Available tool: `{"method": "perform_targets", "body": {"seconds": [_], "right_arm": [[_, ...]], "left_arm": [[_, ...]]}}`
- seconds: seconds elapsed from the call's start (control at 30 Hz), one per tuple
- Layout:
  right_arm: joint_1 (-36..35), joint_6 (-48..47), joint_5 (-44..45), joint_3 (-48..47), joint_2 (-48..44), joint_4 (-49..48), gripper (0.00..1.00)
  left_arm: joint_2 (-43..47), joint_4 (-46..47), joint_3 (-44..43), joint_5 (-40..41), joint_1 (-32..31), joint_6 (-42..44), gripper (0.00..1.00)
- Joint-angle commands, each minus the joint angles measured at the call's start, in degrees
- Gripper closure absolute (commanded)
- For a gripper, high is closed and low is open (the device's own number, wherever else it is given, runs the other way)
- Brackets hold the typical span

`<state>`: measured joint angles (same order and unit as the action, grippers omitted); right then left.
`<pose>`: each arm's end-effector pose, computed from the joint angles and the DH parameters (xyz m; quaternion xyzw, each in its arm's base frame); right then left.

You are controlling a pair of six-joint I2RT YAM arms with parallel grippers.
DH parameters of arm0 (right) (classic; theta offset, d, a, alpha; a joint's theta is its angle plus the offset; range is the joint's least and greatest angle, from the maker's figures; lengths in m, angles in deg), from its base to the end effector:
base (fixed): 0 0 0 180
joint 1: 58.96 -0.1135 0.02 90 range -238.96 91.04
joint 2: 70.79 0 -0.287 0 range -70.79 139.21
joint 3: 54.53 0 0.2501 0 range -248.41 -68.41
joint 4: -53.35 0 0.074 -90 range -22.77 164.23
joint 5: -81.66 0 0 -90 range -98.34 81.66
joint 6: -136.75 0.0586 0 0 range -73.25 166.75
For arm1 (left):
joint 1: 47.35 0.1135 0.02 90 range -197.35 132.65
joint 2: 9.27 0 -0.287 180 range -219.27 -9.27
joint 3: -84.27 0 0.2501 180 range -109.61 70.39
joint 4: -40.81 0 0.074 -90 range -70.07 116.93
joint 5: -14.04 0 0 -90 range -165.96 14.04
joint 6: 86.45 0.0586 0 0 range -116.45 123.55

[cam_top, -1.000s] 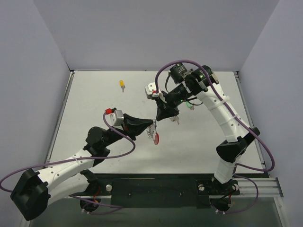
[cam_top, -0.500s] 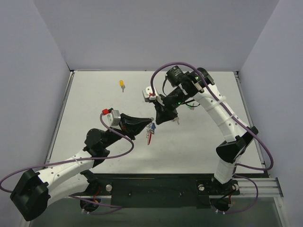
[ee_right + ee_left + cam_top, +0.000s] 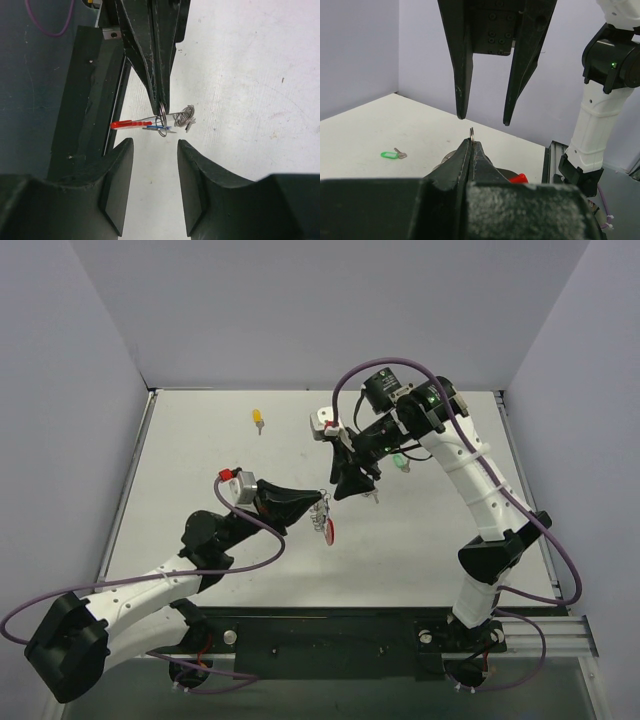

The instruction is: Put the keys on the keyring

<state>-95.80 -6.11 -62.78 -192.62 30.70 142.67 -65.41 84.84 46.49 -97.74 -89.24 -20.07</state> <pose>0.2463 0.2441 0.4579 -0.6979 0.4943 0.3896 0.3418 0.1442 -0.1585 0.3287 0.2409 0.4908 -0.5343 0.6447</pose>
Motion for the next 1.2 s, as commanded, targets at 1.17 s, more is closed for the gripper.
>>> {"method": "perform_targets", "body": {"seconds": [1.17], "right_arm": [[-3.2, 2.6, -1.7, 0.0, 1.8, 2.4, 1.0]], "left_arm": [[-0.3, 5.8, -0.9, -0.2, 0.1, -1.9, 1.0]]}}
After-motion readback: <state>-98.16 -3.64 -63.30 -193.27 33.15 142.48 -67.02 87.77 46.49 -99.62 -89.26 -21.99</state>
